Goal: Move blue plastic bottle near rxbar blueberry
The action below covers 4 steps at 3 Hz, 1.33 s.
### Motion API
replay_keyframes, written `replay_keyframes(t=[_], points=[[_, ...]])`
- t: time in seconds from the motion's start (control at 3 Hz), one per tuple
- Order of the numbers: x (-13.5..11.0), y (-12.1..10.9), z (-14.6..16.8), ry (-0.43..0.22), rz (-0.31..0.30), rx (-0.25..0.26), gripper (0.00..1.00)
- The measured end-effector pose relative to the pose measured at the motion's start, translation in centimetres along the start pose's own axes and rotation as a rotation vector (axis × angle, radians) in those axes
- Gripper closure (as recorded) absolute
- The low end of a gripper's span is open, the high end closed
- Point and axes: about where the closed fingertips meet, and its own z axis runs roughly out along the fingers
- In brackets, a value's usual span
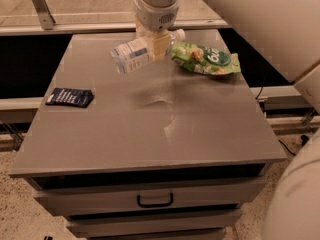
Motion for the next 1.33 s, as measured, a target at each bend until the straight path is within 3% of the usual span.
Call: replay_keyframes(t=[0.67, 1.33], points=[[-5.3, -3.2, 0.5, -0.026, 0.026, 0.038, 1.0], [-11.4, -5.5, 2.8, -0.036, 0.125, 0.044, 1.0]])
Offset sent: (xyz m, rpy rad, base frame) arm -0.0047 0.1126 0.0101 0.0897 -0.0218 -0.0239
